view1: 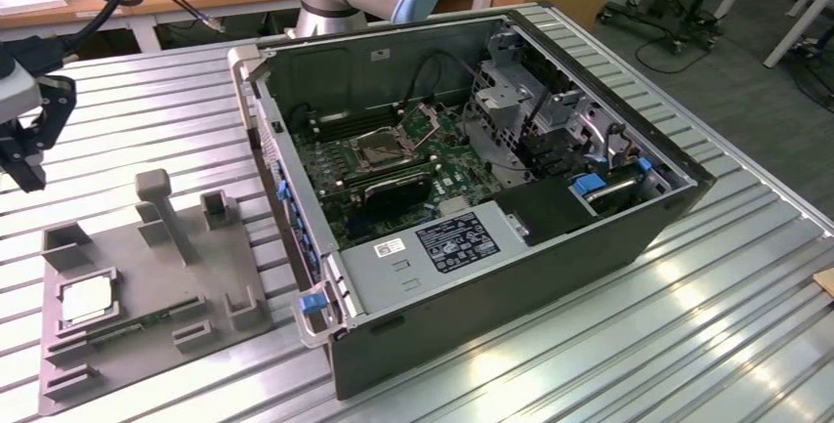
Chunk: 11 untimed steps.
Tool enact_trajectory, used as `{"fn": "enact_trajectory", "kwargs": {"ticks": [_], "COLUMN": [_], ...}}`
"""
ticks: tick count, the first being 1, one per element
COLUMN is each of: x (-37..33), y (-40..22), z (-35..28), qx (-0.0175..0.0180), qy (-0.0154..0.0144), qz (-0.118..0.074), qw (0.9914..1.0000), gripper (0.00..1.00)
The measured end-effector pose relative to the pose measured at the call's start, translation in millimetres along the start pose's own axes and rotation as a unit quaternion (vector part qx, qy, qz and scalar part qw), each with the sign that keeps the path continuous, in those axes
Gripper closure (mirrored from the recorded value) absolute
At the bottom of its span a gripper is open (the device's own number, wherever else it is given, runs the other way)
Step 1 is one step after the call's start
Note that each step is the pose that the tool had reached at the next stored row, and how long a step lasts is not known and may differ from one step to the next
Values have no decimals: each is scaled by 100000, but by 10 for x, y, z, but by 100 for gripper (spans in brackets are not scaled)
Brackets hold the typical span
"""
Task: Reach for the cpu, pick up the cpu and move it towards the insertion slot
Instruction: 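Reach for the cpu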
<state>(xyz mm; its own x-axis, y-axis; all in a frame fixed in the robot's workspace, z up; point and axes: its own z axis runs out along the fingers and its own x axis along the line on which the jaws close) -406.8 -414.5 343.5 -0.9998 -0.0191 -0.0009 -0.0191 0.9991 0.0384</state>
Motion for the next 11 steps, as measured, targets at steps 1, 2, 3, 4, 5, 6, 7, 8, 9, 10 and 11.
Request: {"fn": "enact_trajectory", "kwargs": {"ticks": [1,2,3,4,5,6,7,8,9,10,11], "x": [0,0,0,0,0,0,0,0,0,0,0], "y": [0,0,0,0,0,0,0,0,0,0,0], "z": [1,3,3,3,3,3,3,4,6,6,7], "qx": [5,5,6,5,4,4,5,4,4,4,2], "qy": [7,6,6,5,6,6,7,6,5,5,2], "qz": [-1,0,0,0,0,0,1,0,-1,0,-1], "qw": [100000,100000,100000,100000,100000,100000,100000,100000,100000,100000,100000], "gripper": [89,89,89,89,89,89,89,89,89,89,89]}}
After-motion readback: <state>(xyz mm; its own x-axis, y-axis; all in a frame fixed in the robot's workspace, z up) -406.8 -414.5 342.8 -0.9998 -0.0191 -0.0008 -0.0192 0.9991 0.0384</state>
